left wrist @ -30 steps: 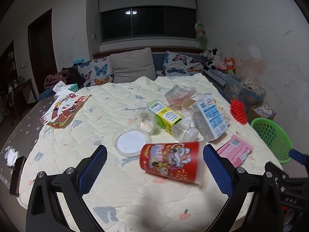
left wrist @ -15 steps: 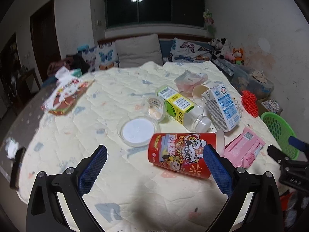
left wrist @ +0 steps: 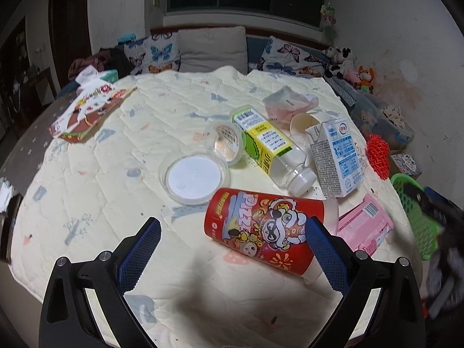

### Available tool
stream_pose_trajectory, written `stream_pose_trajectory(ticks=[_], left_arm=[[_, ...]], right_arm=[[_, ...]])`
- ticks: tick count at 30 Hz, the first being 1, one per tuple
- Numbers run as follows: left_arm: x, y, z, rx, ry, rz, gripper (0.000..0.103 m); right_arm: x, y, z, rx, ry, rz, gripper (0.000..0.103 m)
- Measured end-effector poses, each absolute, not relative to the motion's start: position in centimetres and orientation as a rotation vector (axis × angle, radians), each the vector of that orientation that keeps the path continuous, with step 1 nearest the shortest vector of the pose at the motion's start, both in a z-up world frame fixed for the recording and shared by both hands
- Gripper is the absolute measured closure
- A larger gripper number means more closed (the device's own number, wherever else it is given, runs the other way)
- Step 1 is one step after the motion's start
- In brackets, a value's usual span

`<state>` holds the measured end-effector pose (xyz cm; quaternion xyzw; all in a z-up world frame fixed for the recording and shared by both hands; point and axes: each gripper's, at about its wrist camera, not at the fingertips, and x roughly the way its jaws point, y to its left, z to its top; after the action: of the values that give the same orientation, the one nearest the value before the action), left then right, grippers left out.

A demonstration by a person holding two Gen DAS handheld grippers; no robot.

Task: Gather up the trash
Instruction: 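Grasp the red printed cup with the left tool while the right tool grasps the red mesh net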

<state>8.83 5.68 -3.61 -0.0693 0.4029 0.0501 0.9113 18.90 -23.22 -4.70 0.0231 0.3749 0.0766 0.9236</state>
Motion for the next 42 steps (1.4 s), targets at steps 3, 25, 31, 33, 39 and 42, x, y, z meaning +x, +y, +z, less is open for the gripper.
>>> stream_pose_trajectory(ticks=[3, 25, 31, 33, 39, 42], left_arm=[[9.0, 5.8, -3.5, -0.180, 0.846, 0.103, 0.007], [12.8, 8.1, -8.0, -0.758, 1.069, 0.180, 0.007], [13.9, 8.8, -10.5, -0.926, 1.109, 0.196, 0.007], [14.2, 9.1, -11.1, -0.972, 1.116, 0.190, 0.007], [14.6, 9.1, -11.4, -0.996, 1.086, 0.126, 0.021], [14.6, 9.2, -11.4, -1.000, 1.073, 0.106, 0.024]], right_arm=[[21.6, -24.3, -5.0, 0.060, 0.790, 0.144, 0.018], [30.7, -23.3, -8.3, -0.003, 0.837, 0.184, 0.057], [30.0, -23.4, -7.5, 0.012, 0.817, 0.206, 0.068], [29.3, -23.6, -7.1, 0.016, 0.806, 0.216, 0.069], [25.9, -25.0, -5.4, 0.066, 0.764, 0.243, 0.069], [24.0, -26.2, -5.1, 0.075, 0.755, 0.230, 0.069]])
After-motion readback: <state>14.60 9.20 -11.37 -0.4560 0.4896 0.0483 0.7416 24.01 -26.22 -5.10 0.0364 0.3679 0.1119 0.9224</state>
